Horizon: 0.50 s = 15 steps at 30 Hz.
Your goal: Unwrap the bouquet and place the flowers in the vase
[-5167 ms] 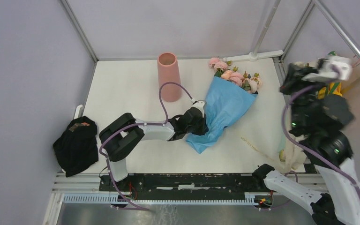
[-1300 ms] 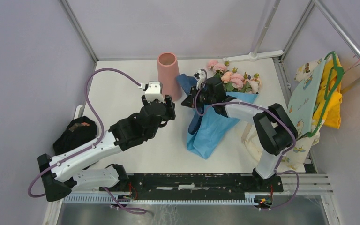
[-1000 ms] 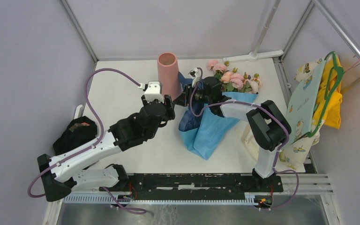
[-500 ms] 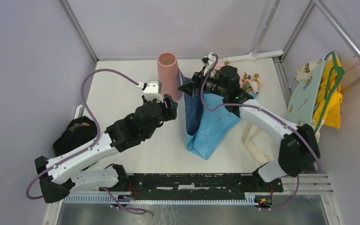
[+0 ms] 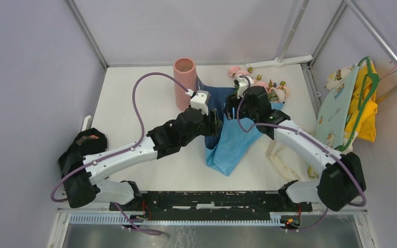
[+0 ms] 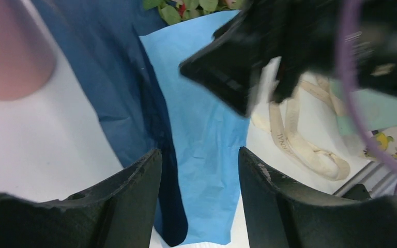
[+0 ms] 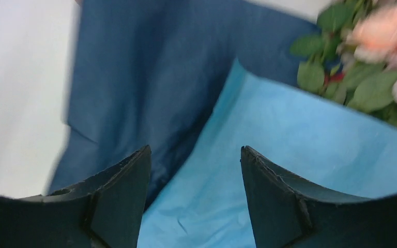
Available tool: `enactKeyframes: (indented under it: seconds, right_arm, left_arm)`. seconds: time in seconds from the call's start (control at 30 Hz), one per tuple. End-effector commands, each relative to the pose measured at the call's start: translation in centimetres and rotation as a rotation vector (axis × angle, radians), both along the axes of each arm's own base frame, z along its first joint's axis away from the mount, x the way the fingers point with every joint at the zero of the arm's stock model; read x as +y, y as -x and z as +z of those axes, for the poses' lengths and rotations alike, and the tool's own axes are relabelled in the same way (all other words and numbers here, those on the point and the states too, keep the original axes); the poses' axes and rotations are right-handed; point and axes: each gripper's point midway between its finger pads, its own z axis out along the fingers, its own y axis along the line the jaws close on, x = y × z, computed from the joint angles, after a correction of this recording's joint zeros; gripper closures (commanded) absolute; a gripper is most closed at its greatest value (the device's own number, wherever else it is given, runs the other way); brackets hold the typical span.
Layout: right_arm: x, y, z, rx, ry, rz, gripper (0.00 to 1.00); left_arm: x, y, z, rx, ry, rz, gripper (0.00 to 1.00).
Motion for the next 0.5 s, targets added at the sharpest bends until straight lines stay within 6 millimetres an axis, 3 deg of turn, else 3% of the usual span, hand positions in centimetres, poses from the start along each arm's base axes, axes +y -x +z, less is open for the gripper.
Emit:
enactKeyframes:
  seconds: [0.0, 0.2, 0.33, 0.47]
  right_arm:
    - [-0.8, -0.1, -5.1, 0.121, 0.082, -0.042, 0.31]
    - [0.8, -1.3, -7.7, 0.193, 0.091, -0.012, 0.32]
    - [1.4, -2.1, -8.6, 0.21, 0.092, -0.009, 0.33]
    - [1.9, -2.9, -9.3, 0.225, 0.099, -0.012, 0.37]
  left_arm:
    - [-2.7, -0.1, 1.2, -0.043, 0.067, -0.097, 0.38]
    - [-2.5, -1.2, -4.9, 0.042, -0.071, -0.026, 0.4]
    - [-1.3, -1.4, -9.3, 0.089, -0.148, 0.028, 0.42]
    - [0.2, -1.1, -12.4, 0.123, -0.199, 0.071, 0.44]
